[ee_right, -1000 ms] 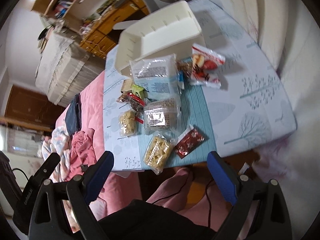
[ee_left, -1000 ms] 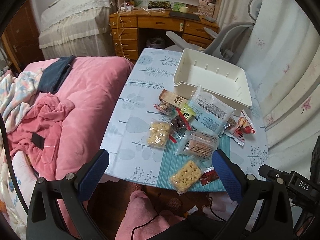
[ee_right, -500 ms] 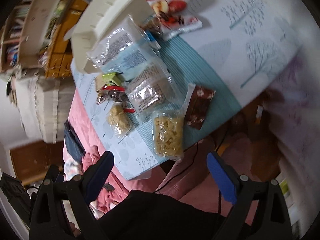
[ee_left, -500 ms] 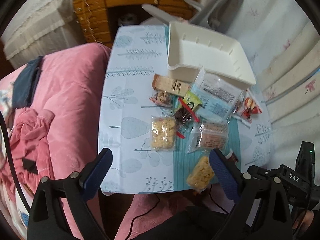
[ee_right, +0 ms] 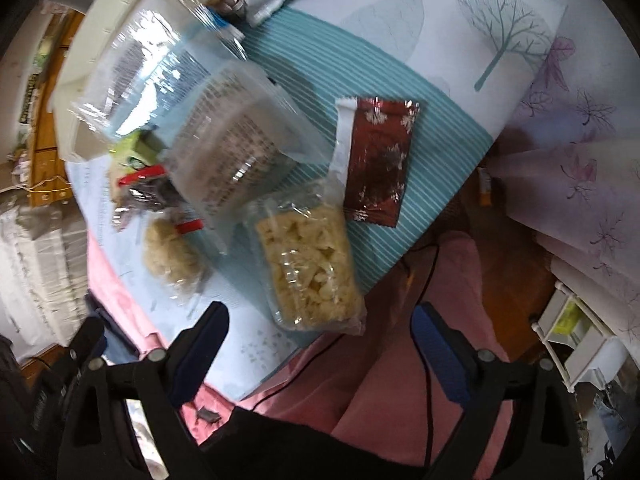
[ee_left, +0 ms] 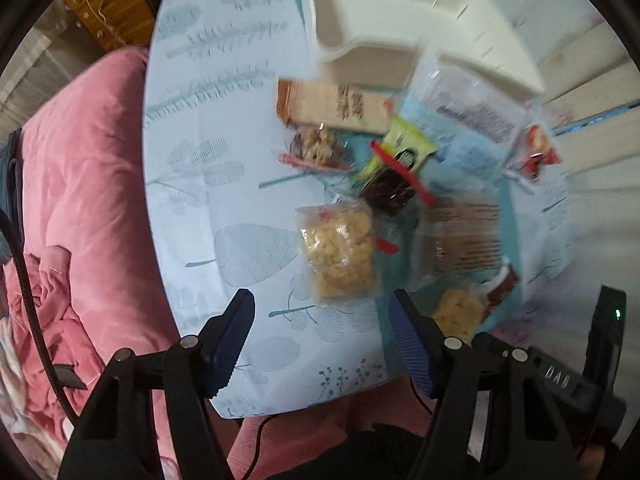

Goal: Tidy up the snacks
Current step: 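Grasp the clear bag of rice crisps with the left tool while the right tool grasps the pasta-snack bag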

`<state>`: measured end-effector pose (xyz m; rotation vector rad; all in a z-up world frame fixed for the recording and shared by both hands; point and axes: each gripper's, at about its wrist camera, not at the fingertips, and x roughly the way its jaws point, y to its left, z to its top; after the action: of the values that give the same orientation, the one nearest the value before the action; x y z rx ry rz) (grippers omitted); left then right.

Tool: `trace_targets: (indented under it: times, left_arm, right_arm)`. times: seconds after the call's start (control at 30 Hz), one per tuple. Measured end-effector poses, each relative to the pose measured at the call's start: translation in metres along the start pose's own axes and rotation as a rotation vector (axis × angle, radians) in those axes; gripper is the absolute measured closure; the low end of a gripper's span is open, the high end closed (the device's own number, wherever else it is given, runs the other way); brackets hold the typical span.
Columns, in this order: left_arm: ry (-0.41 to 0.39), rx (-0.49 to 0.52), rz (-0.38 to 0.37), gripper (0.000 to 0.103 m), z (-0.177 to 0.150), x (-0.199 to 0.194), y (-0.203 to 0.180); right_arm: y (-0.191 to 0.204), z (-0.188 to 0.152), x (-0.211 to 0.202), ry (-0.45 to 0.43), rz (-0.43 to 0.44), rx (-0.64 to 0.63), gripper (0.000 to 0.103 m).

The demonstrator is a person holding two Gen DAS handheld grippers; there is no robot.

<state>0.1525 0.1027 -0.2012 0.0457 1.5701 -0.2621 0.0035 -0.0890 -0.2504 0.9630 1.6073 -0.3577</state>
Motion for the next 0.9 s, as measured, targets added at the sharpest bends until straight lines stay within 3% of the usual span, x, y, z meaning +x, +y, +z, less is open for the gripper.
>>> trace_targets:
  times: [0.23,0.67,0.9]
  left_arm:
    - [0.132,-0.004,0.011,0.035,0.024,0.053,-0.013]
    - [0.148,-0.115,0.001,0.052,0.046,0.092,-0.006]
    - [0.133,-0.112,-0.022,0.056,0.042,0.094,0.002]
  right_arm:
    - [0.006,0.000,0.032,0.028,-0.090,-0.006,0.022]
    - [0.031,0.005,0.051,0.075,-0.169,-0.123,0.047]
    - [0.035,-0.004,0.050,0.087,-0.158,-0.120,0.049]
